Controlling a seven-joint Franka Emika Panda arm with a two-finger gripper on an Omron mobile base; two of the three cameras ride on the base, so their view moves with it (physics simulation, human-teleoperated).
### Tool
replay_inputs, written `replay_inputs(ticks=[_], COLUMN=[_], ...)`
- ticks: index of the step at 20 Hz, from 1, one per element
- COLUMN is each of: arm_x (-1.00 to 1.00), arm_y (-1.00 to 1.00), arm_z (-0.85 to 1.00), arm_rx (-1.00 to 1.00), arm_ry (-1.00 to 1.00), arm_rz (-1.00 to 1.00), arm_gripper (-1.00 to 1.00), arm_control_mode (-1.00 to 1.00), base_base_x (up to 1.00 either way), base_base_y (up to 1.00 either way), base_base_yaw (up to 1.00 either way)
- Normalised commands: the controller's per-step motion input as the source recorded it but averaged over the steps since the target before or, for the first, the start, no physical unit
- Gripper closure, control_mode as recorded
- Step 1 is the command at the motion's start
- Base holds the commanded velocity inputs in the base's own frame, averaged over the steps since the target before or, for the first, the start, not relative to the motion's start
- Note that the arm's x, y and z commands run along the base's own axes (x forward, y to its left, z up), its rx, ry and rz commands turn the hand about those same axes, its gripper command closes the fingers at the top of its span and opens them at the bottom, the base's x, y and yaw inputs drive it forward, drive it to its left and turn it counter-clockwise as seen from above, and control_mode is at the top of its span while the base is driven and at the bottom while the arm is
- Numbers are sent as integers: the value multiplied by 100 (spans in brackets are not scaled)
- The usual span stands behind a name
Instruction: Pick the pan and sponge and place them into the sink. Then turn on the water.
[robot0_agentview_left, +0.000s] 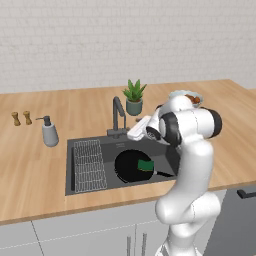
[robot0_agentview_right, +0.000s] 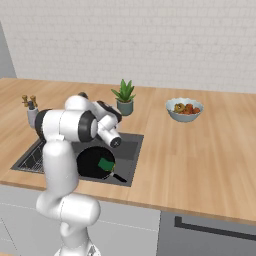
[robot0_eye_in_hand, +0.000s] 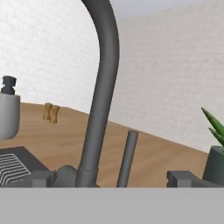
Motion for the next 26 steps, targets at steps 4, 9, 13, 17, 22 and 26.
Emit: replay_inputs(ticks=[4,9,13,17,22,26], arm_x=[32,25,39,44,40,32], arm_y=[8,17,9,0,0,0], arm_z=[-3,0,0,-1,-12,-16], arm_rx=[0,0,0,0,0,0], arm_ry=[1,7,7,1,0,0], arm_rz=[-5,-6,-5,-5,-6,-12], arm_gripper=[-100,-100,-100,-100,-100,-100], arm_control_mode=[-100,-100,-100,-100,-100,-100], base_base_x=[0,0,0,0,0,0], base_base_y=[0,0,0,0,0,0], base_base_yaw=[0,0,0,0,0,0])
